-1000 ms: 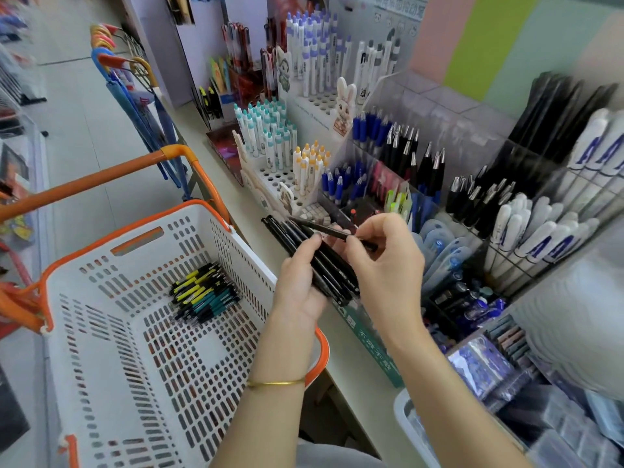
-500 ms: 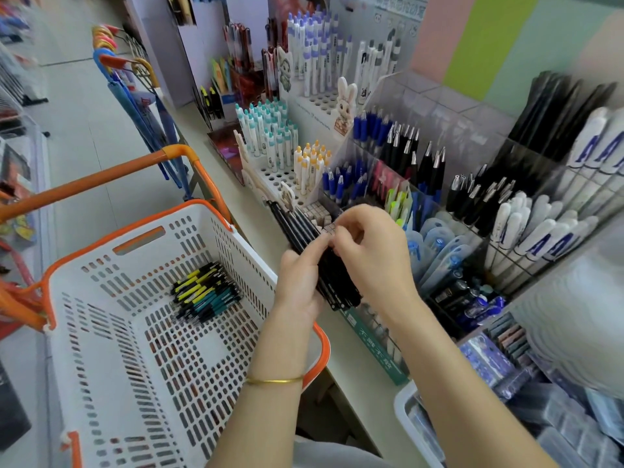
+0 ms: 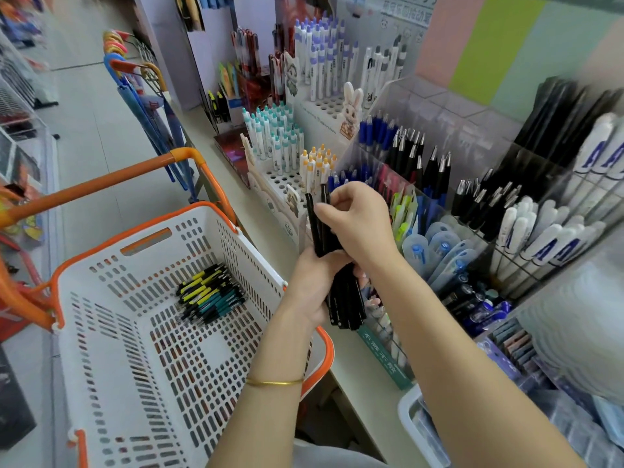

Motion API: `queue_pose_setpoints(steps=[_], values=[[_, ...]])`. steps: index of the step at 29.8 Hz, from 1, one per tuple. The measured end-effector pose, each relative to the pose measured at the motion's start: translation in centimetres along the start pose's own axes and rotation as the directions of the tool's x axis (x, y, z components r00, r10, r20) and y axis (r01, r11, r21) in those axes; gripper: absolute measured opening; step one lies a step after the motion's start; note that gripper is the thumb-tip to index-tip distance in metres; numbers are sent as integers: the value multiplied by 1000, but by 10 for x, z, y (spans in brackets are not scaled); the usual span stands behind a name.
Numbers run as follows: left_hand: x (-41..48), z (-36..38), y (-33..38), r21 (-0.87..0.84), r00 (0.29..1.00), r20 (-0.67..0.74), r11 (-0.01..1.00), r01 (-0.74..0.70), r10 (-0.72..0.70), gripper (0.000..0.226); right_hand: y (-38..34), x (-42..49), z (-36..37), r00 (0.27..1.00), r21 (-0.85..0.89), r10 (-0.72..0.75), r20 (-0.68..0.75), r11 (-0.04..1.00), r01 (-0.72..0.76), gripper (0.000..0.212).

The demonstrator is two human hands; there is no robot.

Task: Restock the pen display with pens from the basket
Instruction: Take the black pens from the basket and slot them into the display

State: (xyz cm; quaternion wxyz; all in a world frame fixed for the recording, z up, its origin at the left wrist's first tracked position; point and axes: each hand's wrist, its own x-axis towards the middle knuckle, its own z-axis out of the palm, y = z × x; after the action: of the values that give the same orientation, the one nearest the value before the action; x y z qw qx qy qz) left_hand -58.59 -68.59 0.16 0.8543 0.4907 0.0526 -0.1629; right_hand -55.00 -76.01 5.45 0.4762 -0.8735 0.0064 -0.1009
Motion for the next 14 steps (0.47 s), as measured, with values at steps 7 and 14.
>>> queue_pose_setpoints(steps=[7,14], values=[[0,-5,-7,-152,982,33,970,191,-188,16,-1,6,-19,928,342,111,-355,940,18,16],[6,-6,-9,-309,971,-115,936,168,-212,23,15,-24,-23,926,289,0,-378,950,118,20]])
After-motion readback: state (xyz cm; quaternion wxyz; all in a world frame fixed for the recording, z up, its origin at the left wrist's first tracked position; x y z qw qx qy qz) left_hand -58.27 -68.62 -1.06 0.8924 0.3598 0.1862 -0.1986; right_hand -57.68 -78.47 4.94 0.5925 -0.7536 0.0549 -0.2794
